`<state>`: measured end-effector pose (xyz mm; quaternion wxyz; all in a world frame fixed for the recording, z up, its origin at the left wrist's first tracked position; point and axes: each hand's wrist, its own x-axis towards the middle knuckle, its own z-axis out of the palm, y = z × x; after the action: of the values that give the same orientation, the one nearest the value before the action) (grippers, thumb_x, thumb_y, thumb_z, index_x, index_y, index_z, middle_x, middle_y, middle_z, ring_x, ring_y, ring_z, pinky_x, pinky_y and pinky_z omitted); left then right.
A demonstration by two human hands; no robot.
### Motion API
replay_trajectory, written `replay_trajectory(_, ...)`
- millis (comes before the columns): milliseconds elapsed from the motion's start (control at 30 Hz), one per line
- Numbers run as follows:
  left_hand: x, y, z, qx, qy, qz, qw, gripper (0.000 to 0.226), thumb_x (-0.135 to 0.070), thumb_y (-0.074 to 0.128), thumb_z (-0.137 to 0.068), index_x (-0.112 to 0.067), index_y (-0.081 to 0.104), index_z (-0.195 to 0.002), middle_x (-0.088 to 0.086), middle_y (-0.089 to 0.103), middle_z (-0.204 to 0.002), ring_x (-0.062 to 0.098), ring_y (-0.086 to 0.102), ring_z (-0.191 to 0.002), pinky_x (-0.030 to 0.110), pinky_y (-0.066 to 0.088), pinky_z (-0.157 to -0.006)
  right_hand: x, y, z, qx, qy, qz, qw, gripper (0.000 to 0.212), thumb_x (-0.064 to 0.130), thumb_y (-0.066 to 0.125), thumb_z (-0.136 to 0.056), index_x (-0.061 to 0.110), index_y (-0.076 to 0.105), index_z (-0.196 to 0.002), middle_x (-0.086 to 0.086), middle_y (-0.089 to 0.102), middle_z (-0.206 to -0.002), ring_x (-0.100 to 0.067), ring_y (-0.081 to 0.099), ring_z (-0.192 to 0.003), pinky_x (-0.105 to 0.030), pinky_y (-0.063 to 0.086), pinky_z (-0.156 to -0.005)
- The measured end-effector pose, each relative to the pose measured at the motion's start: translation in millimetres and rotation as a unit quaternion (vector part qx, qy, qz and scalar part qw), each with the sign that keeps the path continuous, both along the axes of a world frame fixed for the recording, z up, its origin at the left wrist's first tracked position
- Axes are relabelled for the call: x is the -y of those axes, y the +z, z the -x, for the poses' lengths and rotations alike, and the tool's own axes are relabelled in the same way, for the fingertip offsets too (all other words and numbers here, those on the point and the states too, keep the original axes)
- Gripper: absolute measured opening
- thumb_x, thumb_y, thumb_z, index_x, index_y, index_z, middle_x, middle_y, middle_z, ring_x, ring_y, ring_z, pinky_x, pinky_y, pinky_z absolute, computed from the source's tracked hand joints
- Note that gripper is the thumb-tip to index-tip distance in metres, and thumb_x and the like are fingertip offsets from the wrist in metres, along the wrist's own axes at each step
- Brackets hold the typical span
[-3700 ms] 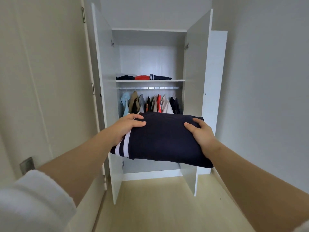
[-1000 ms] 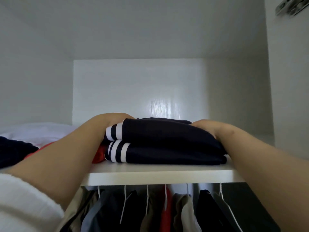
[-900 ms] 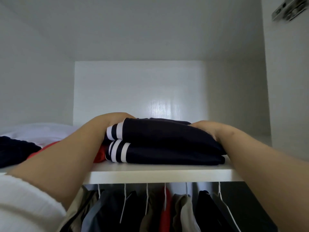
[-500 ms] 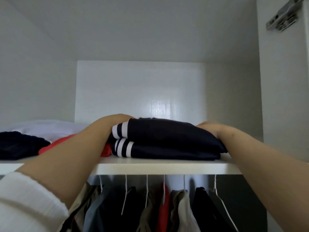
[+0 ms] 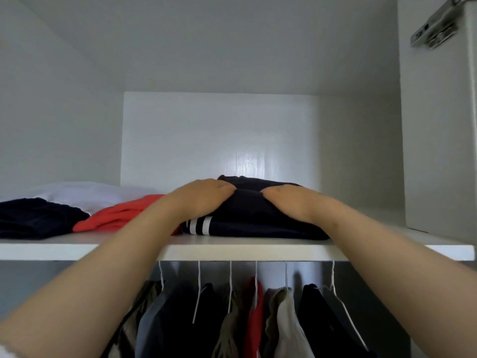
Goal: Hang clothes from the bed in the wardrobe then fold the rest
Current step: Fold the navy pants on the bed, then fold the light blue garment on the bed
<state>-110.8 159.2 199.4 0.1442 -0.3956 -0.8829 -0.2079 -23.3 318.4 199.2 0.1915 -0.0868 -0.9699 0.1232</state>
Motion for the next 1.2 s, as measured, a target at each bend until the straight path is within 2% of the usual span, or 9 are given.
replay_trajectory(233, -4, 0, 10, -0.029, 0.037, 0.002, 0.999, 0.039, -0.027, 0.021, -0.098, -0.014, 0.058, -0.100, 0.007, 0.058, -0.120, 0.018, 0.050, -0.101, 0.030, 0.033, -0.081, -2, -4, 4, -0.001, -0.020, -0.050, 0.999, 0.040, 0.036, 0.018, -0.096, 0.027, 0.048, -0.071, 0.006, 0.056, -0.098, -0.020, 0.050, -0.098, -0.044, 0.032, -0.100)
replay_trajectory(367, -4, -6, 6, -0.056, 0.057, -0.043, 0.996, 0.026, -0.030, 0.022, -0.096, -0.028, 0.048, -0.093, 0.001, 0.056, -0.106, 0.014, 0.044, -0.091, 0.030, 0.034, -0.077, 1, -8, 0, -0.050, -0.028, -0.053, 0.997, 0.040, 0.036, 0.020, -0.095, 0.026, 0.059, -0.091, 0.005, 0.061, -0.106, -0.019, 0.052, -0.096, -0.038, 0.033, -0.090)
replay_trajectory(467, 3, -15, 1, -0.078, 0.041, -0.141, 0.986, 0.034, -0.029, 0.028, -0.095, -0.032, 0.054, -0.117, -0.009, 0.054, -0.108, 0.013, 0.046, -0.094, 0.029, 0.034, -0.076, 7, -15, -6, -0.123, -0.038, -0.017, 0.992, 0.039, 0.032, 0.026, -0.095, 0.022, 0.060, -0.110, 0.002, 0.062, -0.117, -0.020, 0.052, -0.102, -0.035, 0.029, -0.083)
replay_trajectory(567, 14, -23, -8, -0.058, -0.005, -0.257, 0.965, 0.035, -0.026, 0.036, -0.094, -0.030, 0.051, -0.125, -0.010, 0.058, -0.121, 0.010, 0.047, -0.098, 0.027, 0.036, -0.082, 13, -23, -16, -0.154, -0.032, 0.017, 0.987, 0.036, 0.032, 0.031, -0.095, 0.031, 0.055, -0.122, 0.009, 0.054, -0.131, -0.016, 0.047, -0.116, -0.036, 0.029, -0.099)
replay_trajectory(667, 23, -31, -23, -0.043, -0.036, -0.372, 0.927, 0.028, -0.024, 0.043, -0.091, -0.031, 0.059, -0.112, -0.011, 0.060, -0.112, 0.009, 0.049, -0.098, 0.028, 0.037, -0.088, 20, -28, -35, -0.202, -0.006, 0.086, 0.976, 0.033, 0.031, 0.042, -0.092, 0.034, 0.056, -0.122, 0.013, 0.057, -0.123, -0.014, 0.048, -0.120, -0.034, 0.033, -0.105)
replay_trajectory(767, 26, -46, -47, -0.037, -0.119, -0.457, 0.881, 0.021, -0.022, 0.048, -0.087, -0.035, 0.064, -0.093, -0.018, 0.061, -0.093, 0.009, 0.054, -0.097, 0.032, 0.042, -0.091, 30, -37, -66, -0.274, 0.006, 0.141, 0.951, 0.022, 0.026, 0.050, -0.090, 0.034, 0.062, -0.106, 0.019, 0.062, -0.102, -0.007, 0.055, -0.104, -0.021, 0.041, -0.086)
replay_trajectory(833, 21, -56, -64, -0.012, -0.198, -0.480, 0.854, 0.019, -0.027, 0.050, -0.083, -0.042, 0.061, -0.086, -0.024, 0.061, -0.093, 0.001, 0.055, -0.096, 0.023, 0.041, -0.087, 36, -46, -88, -0.302, -0.012, 0.155, 0.941, 0.018, 0.025, 0.052, -0.089, 0.035, 0.063, -0.100, 0.022, 0.063, -0.097, -0.003, 0.056, -0.099, -0.014, 0.039, -0.079)
replay_trajectory(967, -4, -81, -107, 0.146, -0.360, -0.463, 0.797, 0.022, -0.034, 0.053, -0.080, -0.049, 0.057, -0.096, -0.025, 0.064, -0.099, -0.015, 0.055, -0.092, 0.004, 0.040, -0.069, 40, -77, -143, -0.331, -0.109, 0.148, 0.925, 0.020, 0.021, 0.053, -0.088, 0.038, 0.062, -0.092, 0.025, 0.061, -0.092, 0.001, 0.055, -0.094, -0.010, 0.041, -0.078)
replay_trajectory(1200, -48, -128, -236, 0.347, -0.533, -0.361, 0.682, 0.019, -0.033, 0.060, -0.076, -0.046, 0.064, -0.090, -0.025, 0.068, -0.092, -0.011, 0.060, -0.088, 0.007, 0.044, -0.071, 79, -120, -297, -0.386, -0.307, 0.148, 0.857, 0.021, 0.023, 0.056, -0.086, 0.043, 0.059, -0.082, 0.021, 0.062, -0.102, -0.005, 0.055, -0.109, -0.022, 0.042, -0.090)
